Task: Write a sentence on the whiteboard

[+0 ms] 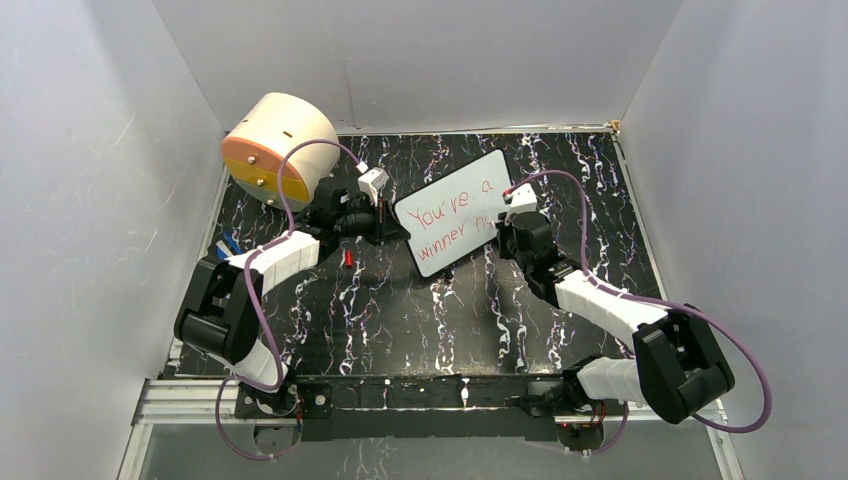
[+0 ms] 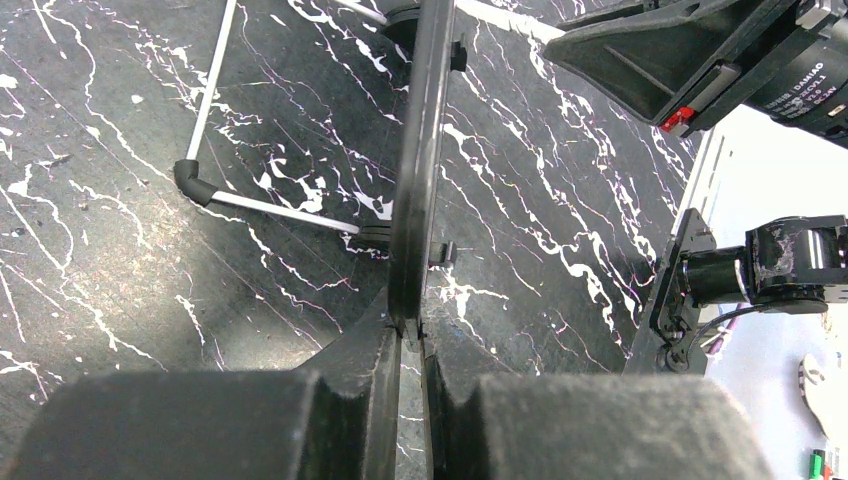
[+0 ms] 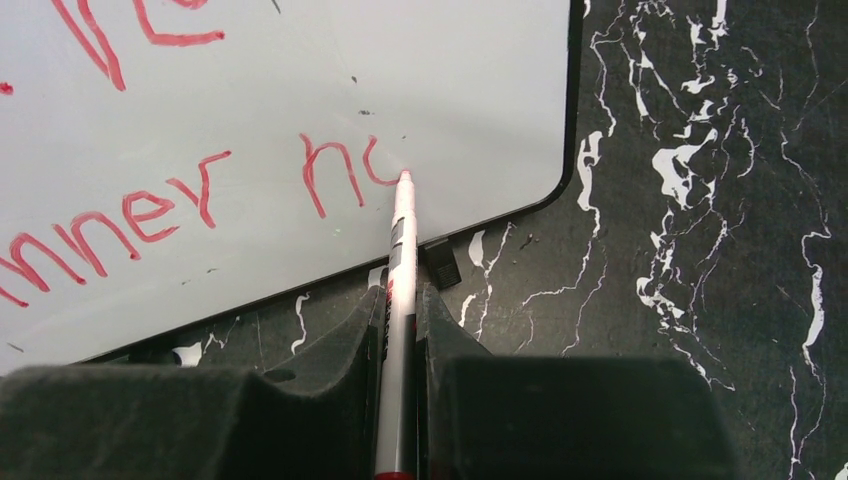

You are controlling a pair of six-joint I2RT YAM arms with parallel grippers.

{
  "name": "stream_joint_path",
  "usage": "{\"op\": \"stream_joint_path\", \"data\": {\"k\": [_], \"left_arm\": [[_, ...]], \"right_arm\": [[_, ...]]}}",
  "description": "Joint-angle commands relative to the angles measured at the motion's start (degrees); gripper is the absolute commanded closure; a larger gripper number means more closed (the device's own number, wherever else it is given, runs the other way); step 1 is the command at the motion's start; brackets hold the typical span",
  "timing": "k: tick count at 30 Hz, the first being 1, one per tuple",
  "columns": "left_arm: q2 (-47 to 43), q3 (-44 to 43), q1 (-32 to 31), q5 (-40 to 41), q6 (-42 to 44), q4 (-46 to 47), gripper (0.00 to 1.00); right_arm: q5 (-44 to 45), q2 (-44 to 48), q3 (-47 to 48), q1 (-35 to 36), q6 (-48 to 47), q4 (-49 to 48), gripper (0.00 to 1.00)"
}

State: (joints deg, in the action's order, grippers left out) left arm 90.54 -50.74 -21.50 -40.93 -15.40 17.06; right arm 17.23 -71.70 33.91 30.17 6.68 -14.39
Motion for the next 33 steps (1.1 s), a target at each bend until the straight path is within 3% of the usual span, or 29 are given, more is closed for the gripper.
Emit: {"op": "stream_joint_path", "data": {"k": [1, 33], "left_arm": [[-1.6, -1.29, -0.21, 1.22, 1.86, -2.64, 1.0], [-1.12, -1.75, -0.21, 1.75, 1.42, -3.17, 1.0]], "right_arm": [[1.19, -0.36, 1.45, -0.44, -0.6, -5.32, 1.0], [-4.76, 2.44, 1.66, -0.64, -1.83, -5.51, 1.0]]}}
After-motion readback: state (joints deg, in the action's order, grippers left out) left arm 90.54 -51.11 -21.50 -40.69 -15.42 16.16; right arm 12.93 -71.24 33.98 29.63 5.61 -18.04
